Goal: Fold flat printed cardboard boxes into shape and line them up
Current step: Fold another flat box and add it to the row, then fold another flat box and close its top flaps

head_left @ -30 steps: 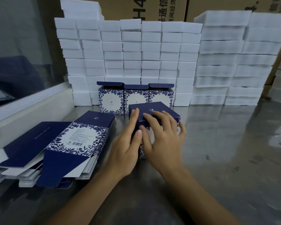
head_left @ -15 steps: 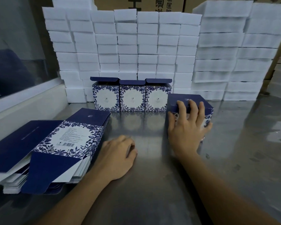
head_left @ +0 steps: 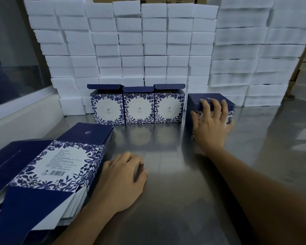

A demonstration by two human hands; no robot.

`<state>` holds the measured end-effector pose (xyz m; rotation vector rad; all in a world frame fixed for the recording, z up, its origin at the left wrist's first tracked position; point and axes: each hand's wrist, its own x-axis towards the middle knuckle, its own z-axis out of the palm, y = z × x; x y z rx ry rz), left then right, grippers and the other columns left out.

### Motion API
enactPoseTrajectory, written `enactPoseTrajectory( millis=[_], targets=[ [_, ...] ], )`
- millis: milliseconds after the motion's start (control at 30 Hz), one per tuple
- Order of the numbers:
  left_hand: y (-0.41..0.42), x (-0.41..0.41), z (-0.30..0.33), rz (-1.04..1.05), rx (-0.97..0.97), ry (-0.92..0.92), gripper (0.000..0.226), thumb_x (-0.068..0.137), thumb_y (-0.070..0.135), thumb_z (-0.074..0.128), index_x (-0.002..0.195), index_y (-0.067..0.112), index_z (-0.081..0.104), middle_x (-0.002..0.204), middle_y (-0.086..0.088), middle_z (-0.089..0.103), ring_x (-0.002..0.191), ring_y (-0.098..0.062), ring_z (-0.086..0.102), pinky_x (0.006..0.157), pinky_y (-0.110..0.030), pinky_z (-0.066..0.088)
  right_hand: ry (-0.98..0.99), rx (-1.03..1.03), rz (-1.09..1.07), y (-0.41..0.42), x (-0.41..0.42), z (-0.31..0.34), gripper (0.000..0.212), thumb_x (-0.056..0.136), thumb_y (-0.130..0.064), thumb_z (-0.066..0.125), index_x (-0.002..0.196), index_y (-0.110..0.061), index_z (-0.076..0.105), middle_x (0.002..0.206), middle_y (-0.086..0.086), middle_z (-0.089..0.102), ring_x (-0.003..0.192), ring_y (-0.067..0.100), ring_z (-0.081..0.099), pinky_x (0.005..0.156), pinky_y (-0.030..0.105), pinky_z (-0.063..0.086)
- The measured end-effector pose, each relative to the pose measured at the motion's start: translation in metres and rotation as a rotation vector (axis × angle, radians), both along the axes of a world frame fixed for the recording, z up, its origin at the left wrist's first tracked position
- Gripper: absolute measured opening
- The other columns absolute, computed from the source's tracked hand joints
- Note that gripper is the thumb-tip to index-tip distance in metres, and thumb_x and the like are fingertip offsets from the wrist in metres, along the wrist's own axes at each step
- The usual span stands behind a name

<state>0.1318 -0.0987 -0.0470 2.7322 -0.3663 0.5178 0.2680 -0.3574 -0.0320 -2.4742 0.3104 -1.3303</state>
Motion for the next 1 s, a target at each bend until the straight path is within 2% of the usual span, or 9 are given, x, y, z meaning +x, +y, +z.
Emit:
enactPoseTrajectory(
  millis=[200,400,533,600,633,700,733,867,1000],
  targets=[
    [-0.001,0.000,-0.001,-0.008,0.006,-0.001,0.018,0.093,0.052,0.045,0.104,0.039,0.052,0.108,0.022,0.044,0.107,-0.005,0.043,0.095,-0.031,0.032,0.122,-0.013,0.138,-0.011,0.022,0.010,0.058,0.096,-0.049,0.055,0.148,-0.025,0.041,0.157,-0.002,0.034,0.153,0.024,0.012,0.111,0.065,0.027],
    [0.001,0.002,-0.001,-0.016,-0.003,-0.009,0.019,0.092,0.054,0.044,0.104,0.041,0.051,0.108,0.024,0.043,0.105,-0.001,0.040,0.094,-0.031,0.030,0.327,-0.124,0.198,-0.015,0.039,0.018,0.087,0.095,-0.044,0.052,0.160,-0.015,0.001,0.169,0.001,-0.005,0.154,0.024,-0.011,0.121,0.060,0.013],
    [0.001,0.003,-0.002,-0.017,-0.016,-0.002,0.019,0.091,0.055,0.044,0.103,0.041,0.051,0.107,0.025,0.042,0.102,0.002,0.038,0.091,-0.029,0.026,0.454,-0.127,0.257,-0.013,0.048,0.009,0.091,0.097,-0.044,0.049,0.159,-0.016,-0.012,0.166,0.001,-0.020,0.154,0.029,-0.009,0.121,0.058,0.012],
    [0.002,0.003,-0.002,-0.016,-0.017,0.001,0.019,0.091,0.056,0.044,0.102,0.041,0.050,0.106,0.026,0.042,0.102,0.002,0.037,0.089,-0.028,0.024,0.598,-0.116,0.297,-0.013,0.051,-0.006,0.086,0.097,-0.050,0.045,0.159,-0.018,-0.005,0.168,0.001,-0.009,0.155,0.029,0.004,0.120,0.058,0.014],
    [0.001,0.003,-0.002,-0.016,-0.019,0.001,0.018,0.091,0.056,0.044,0.101,0.041,0.050,0.106,0.025,0.042,0.102,0.002,0.038,0.088,-0.027,0.023,0.678,-0.128,0.311,-0.013,0.053,-0.012,0.076,0.098,-0.054,0.041,0.158,-0.018,0.010,0.168,0.002,0.006,0.153,0.030,0.015,0.119,0.059,0.017],
    [0.001,0.004,-0.003,-0.017,-0.018,-0.001,0.019,0.091,0.056,0.044,0.101,0.041,0.050,0.106,0.025,0.042,0.102,0.001,0.038,0.087,-0.027,0.023,0.786,-0.168,0.313,-0.013,0.054,-0.017,0.059,0.098,-0.061,0.032,0.140,-0.021,0.043,0.156,0.005,0.036,0.145,0.029,0.033,0.116,0.060,0.022],
    [0.001,0.004,-0.002,-0.014,-0.015,-0.001,0.019,0.091,0.056,0.044,0.101,0.041,0.050,0.106,0.025,0.042,0.102,0.002,0.037,0.087,-0.027,0.022,0.811,-0.178,0.313,-0.012,0.053,-0.017,0.059,0.098,-0.062,0.028,0.135,-0.021,0.049,0.153,0.003,0.041,0.144,0.028,0.034,0.116,0.059,0.022],
    [0.001,0.004,-0.002,-0.013,-0.010,0.010,0.020,0.091,0.056,0.044,0.102,0.042,0.050,0.106,0.026,0.041,0.100,0.002,0.036,0.087,-0.027,0.022,0.781,-0.185,0.314,-0.009,0.042,-0.019,0.063,0.099,-0.059,0.026,0.145,-0.020,0.044,0.157,0.001,0.038,0.145,0.023,0.032,0.115,0.055,0.020],
    [-0.001,0.003,0.000,-0.004,0.003,0.014,0.019,0.093,0.054,0.044,0.105,0.040,0.052,0.108,0.024,0.042,0.105,-0.002,0.039,0.090,-0.028,0.025,0.785,-0.181,0.334,0.001,0.018,-0.019,0.055,0.101,-0.052,0.027,0.139,-0.020,0.048,0.152,0.003,0.043,0.141,0.023,0.037,0.115,0.052,0.023]
  ],
)
